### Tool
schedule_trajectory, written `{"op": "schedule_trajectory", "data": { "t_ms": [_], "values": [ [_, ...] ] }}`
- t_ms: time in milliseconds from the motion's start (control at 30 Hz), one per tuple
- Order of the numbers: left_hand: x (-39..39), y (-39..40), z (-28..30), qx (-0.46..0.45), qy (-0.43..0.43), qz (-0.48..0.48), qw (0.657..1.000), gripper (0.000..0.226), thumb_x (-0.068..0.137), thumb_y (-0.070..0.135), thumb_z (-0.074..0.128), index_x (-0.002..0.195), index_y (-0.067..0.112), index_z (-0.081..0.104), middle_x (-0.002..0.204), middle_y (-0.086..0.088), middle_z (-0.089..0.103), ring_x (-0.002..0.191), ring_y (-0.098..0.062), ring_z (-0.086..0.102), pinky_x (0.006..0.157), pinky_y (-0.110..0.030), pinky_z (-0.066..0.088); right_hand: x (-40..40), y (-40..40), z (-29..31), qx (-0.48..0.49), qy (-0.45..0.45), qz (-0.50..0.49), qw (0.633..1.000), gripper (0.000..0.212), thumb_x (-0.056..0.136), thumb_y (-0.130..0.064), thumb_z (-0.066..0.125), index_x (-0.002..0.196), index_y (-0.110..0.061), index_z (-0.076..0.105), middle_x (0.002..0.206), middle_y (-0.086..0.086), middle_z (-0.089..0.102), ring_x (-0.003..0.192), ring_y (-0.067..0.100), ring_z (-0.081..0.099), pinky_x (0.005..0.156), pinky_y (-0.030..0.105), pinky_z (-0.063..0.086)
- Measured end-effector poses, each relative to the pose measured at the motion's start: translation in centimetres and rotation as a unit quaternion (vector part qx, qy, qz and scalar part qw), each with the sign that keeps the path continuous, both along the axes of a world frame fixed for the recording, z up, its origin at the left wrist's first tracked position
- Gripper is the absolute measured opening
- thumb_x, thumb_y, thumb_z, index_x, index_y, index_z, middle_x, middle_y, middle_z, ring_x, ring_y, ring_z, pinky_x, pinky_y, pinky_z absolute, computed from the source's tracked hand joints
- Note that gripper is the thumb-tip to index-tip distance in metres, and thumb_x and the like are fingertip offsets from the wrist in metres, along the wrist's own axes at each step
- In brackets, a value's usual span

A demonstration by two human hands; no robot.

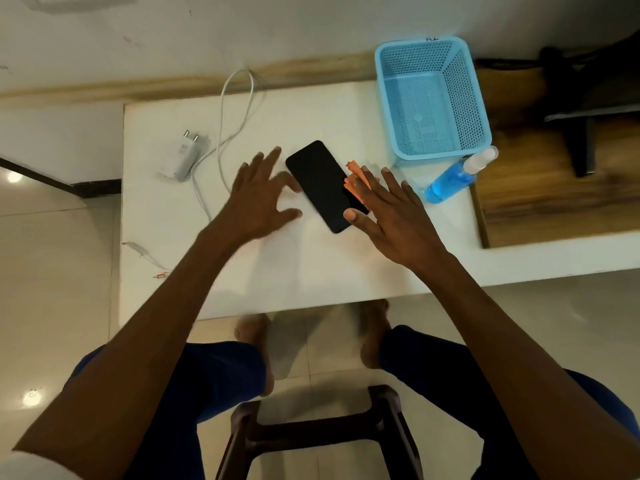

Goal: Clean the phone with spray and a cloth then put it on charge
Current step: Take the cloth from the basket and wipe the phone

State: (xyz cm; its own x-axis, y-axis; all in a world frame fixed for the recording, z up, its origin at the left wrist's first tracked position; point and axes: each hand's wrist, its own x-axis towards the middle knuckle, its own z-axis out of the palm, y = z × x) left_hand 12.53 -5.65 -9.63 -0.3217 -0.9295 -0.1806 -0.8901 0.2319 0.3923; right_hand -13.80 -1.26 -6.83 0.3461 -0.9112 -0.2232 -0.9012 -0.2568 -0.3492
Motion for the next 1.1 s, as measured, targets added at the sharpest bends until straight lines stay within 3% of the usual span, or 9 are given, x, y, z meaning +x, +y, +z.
{"op": "schedule_trajectory", "data": {
  "t_ms": [133,233,367,533,667,867,1100],
  "values": [
    [0.5,-3.0,-0.2,-0.014,-0.065,-0.028,0.997,0.093,0.074,0.054,0.078,0.151,0.035,0.028,0.165,-0.011,0.006,0.151,-0.040,0.001,0.120,-0.053,0.002,-0.7,0.7,-0.2,0.002,0.009,0.004,1.000,0.077,0.092,-0.070,0.011,0.159,-0.032,0.014,0.167,-0.012,0.006,0.155,0.023,0.005,0.123,0.051,0.015],
    [0.1,-6.1,0.2,-0.007,-0.137,-0.097,0.986,0.117,0.063,0.068,0.077,0.154,0.045,0.007,0.165,-0.011,-0.007,0.150,-0.041,-0.006,0.119,-0.054,-0.002,-0.9,0.7,-0.4,0.002,0.006,0.004,1.000,0.078,0.091,-0.072,0.009,0.158,-0.033,0.013,0.167,-0.011,0.006,0.155,0.022,0.004,0.123,0.050,0.014],
    [-1.5,-9.6,0.9,0.041,-0.189,-0.170,0.966,0.120,0.060,0.070,0.078,0.151,0.052,0.002,0.164,-0.009,-0.015,0.150,-0.038,-0.013,0.119,-0.052,-0.003,-0.7,0.4,-0.4,0.018,-0.021,0.005,1.000,0.079,0.090,-0.075,0.006,0.158,-0.036,0.012,0.167,-0.013,0.005,0.155,0.020,0.001,0.124,0.048,0.011],
    [-2.7,-10.7,1.5,0.063,-0.198,-0.184,0.961,0.105,0.064,0.060,0.081,0.148,0.051,0.019,0.165,-0.007,-0.014,0.150,-0.034,-0.014,0.120,-0.050,-0.003,-0.4,0.2,-0.5,0.023,-0.015,-0.002,1.000,0.084,0.086,-0.077,0.002,0.158,-0.035,0.011,0.167,-0.012,0.004,0.155,0.018,-0.001,0.125,0.047,0.009],
    [-1.6,-8.9,1.5,0.046,-0.160,-0.131,0.977,0.102,0.061,0.063,0.082,0.146,0.043,0.029,0.165,-0.008,-0.008,0.150,-0.035,-0.012,0.120,-0.051,-0.004,-0.5,0.1,-0.6,0.020,-0.003,0.001,1.000,0.086,0.085,-0.078,-0.001,0.159,-0.034,0.010,0.167,-0.012,0.003,0.155,0.020,0.000,0.125,0.048,0.010],
    [-0.2,-1.5,0.8,-0.001,-0.128,0.064,0.990,0.097,0.066,0.067,0.076,0.145,0.022,0.040,0.165,-0.008,0.004,0.151,-0.035,-0.002,0.120,-0.055,-0.001,0.8,-0.5,-0.4,-0.027,0.002,0.009,1.000,0.077,0.093,-0.071,0.009,0.157,-0.031,0.022,0.166,-0.013,0.008,0.154,0.026,0.011,0.122,0.049,0.020],
    [0.7,3.9,0.3,0.028,-0.110,0.187,0.976,0.090,0.071,0.069,0.070,0.142,0.024,0.038,0.165,-0.010,0.003,0.151,-0.036,-0.004,0.119,-0.055,-0.003,3.5,-1.1,-0.7,-0.029,0.021,0.044,0.998,0.081,0.091,-0.073,0.004,0.158,-0.030,0.018,0.167,-0.008,0.012,0.154,0.026,0.007,0.122,0.052,0.016]
  ]
}}
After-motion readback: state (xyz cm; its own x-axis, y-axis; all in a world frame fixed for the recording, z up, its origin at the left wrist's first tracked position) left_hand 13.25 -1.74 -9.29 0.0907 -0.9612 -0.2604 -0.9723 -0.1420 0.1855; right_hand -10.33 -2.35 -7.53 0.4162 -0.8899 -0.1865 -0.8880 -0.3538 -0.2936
